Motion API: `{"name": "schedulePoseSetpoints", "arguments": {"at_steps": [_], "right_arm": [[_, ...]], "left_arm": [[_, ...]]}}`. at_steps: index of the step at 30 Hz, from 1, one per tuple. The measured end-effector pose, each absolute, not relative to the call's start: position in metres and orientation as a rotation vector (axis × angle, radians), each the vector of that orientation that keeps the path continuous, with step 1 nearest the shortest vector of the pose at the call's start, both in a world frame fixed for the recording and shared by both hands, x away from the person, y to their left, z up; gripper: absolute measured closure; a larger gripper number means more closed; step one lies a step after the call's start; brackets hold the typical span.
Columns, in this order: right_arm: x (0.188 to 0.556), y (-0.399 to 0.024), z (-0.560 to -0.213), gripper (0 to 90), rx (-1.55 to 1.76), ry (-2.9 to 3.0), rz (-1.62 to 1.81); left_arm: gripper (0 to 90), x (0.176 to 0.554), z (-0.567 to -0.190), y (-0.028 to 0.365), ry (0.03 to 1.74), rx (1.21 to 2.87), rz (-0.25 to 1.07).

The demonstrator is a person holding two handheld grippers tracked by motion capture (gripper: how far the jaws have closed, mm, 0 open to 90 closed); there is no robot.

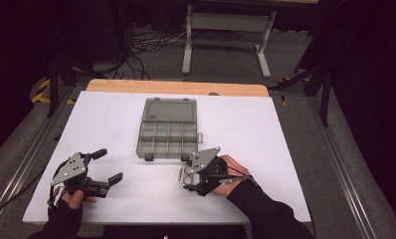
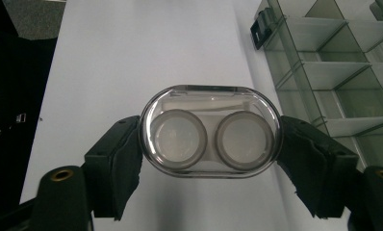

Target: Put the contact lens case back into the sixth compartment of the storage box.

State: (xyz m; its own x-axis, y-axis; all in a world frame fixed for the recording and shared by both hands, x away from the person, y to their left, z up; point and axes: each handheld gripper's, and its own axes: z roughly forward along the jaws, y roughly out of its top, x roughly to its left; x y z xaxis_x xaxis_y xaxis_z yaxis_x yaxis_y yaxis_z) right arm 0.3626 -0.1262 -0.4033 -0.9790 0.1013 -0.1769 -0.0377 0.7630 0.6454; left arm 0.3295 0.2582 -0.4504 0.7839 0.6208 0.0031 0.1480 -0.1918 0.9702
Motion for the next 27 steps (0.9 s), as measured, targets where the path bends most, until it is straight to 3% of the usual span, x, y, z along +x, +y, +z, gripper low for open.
{"name": "schedulePoseSetpoints", "arguments": {"at_steps": [27], "right_arm": [[0.383, -0.114, -0.380, 26.4, 0.022, 2.719, 0.992]], "left_arm": [[2.6, 0.330, -0.450, 0.258, 0.604, 1.741, 0.471]]}}
